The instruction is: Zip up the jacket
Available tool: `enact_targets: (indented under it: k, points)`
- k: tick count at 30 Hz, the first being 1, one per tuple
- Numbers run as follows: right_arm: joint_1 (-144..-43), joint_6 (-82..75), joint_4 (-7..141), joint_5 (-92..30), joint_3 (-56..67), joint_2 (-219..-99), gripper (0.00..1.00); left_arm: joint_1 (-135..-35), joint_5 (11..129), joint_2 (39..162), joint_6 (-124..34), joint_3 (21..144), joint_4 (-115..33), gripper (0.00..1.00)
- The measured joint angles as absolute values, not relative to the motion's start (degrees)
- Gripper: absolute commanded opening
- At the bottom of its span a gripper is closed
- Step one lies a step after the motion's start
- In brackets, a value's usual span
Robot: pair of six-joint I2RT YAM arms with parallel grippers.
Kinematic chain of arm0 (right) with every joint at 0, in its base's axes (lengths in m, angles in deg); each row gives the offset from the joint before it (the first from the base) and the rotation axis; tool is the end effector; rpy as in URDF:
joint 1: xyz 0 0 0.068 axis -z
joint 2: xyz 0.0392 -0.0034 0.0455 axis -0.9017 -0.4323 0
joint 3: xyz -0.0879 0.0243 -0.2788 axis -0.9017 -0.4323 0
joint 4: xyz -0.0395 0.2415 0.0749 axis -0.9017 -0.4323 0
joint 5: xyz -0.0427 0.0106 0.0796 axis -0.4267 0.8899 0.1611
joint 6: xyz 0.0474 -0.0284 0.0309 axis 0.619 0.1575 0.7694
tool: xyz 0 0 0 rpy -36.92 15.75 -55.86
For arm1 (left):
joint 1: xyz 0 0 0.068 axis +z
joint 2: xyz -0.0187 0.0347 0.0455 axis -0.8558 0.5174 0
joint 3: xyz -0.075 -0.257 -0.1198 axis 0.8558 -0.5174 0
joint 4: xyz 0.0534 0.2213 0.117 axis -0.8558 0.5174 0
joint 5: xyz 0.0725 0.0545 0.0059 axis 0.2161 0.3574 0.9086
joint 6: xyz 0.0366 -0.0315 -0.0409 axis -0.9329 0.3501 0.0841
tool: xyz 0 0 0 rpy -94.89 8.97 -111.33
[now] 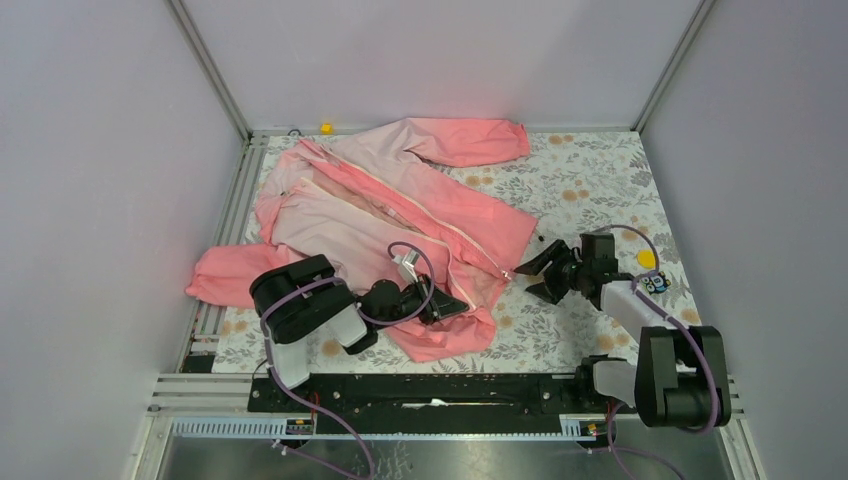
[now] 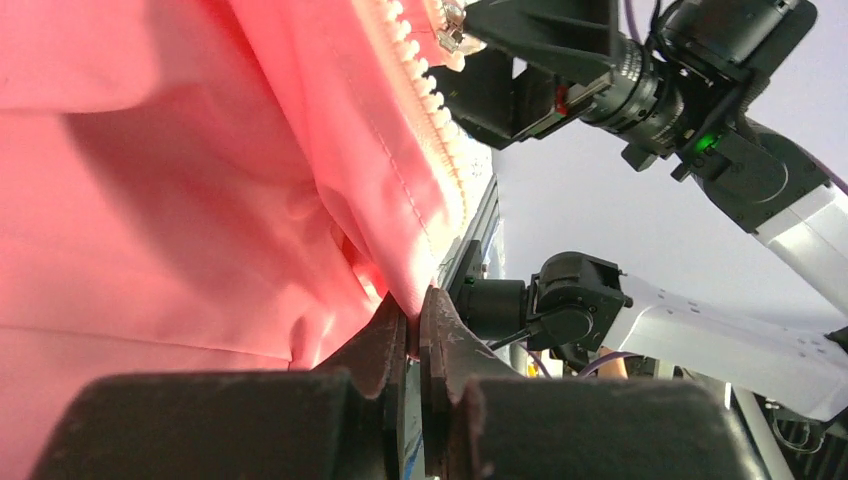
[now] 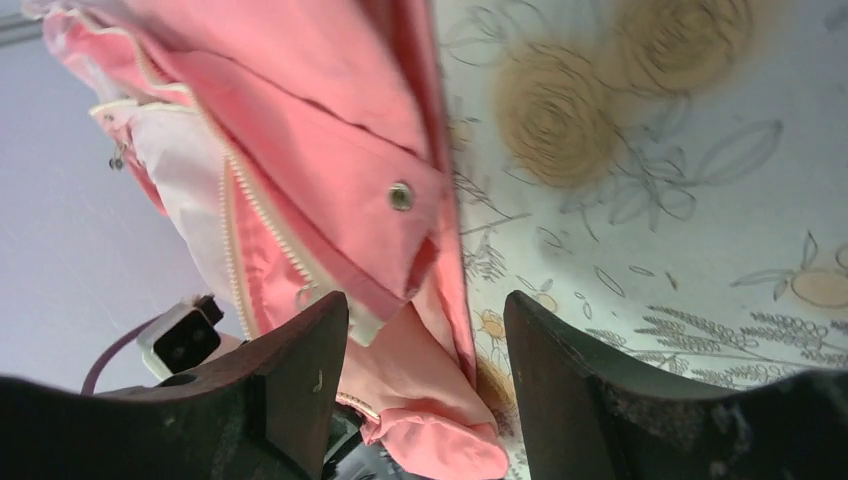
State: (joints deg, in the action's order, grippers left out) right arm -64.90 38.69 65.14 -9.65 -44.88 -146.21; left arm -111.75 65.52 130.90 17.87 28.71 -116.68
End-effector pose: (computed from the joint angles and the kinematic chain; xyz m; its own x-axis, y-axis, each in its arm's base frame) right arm 0.2126 0.0256 0.1771 -0.7290 0.6551 -0.1983 0.3086 0.5732 0.7591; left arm 0.1645 -0.2353 0.1292 -0.9055 -0.3611 -0.2229 0.1382 0.2458 -0.9594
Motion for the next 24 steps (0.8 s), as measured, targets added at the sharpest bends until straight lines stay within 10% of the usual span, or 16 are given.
enact_targets:
  k: [24]
  points:
    - [-64.8,93.3,81.1,-7.5,-58.4,-143.6,0.53,-112.3,64.6,130.7,17.3,31.0,-114.0,0.0]
